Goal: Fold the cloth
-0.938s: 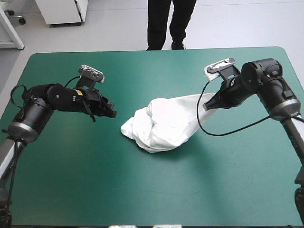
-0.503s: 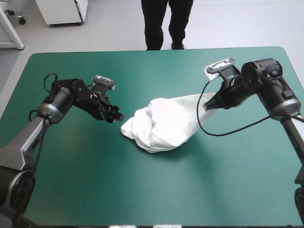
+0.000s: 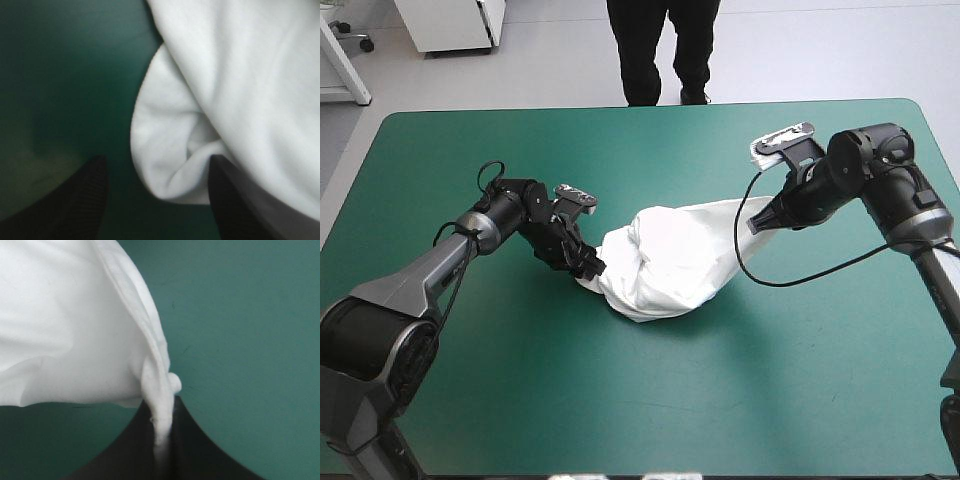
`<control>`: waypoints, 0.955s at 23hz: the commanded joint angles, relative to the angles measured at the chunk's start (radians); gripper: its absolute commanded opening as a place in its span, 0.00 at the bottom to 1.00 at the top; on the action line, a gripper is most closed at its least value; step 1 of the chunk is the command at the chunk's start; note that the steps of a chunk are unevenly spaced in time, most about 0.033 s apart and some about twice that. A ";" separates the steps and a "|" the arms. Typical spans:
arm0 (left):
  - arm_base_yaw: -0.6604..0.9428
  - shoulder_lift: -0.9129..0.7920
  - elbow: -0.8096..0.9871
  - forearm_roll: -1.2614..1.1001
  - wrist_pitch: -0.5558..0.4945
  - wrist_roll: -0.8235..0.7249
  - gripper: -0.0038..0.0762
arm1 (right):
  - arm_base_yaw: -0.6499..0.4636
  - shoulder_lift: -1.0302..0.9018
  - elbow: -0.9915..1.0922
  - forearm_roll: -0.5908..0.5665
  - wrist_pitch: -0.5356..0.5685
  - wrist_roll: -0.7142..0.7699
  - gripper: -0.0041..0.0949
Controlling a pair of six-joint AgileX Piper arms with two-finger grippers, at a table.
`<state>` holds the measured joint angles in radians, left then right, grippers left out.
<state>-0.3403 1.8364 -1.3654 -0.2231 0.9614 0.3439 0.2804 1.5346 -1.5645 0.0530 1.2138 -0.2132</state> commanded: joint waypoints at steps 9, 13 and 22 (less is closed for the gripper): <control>-0.011 0.059 -0.037 -0.176 0.027 0.091 0.05 | 0.001 -0.039 -0.035 0.001 -0.023 -0.008 0.02; -0.008 0.047 -0.061 -0.183 0.101 0.100 0.04 | 0.001 -0.039 -0.035 -0.001 -0.024 -0.008 0.02; -0.008 -0.287 -0.324 -0.097 0.237 0.042 0.04 | 0.001 -0.041 -0.095 -0.093 -0.030 0.063 0.02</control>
<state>-0.3426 1.6736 -1.5940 -0.3302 1.1671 0.4092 0.2804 1.5346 -1.5870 0.0159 1.2203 -0.1747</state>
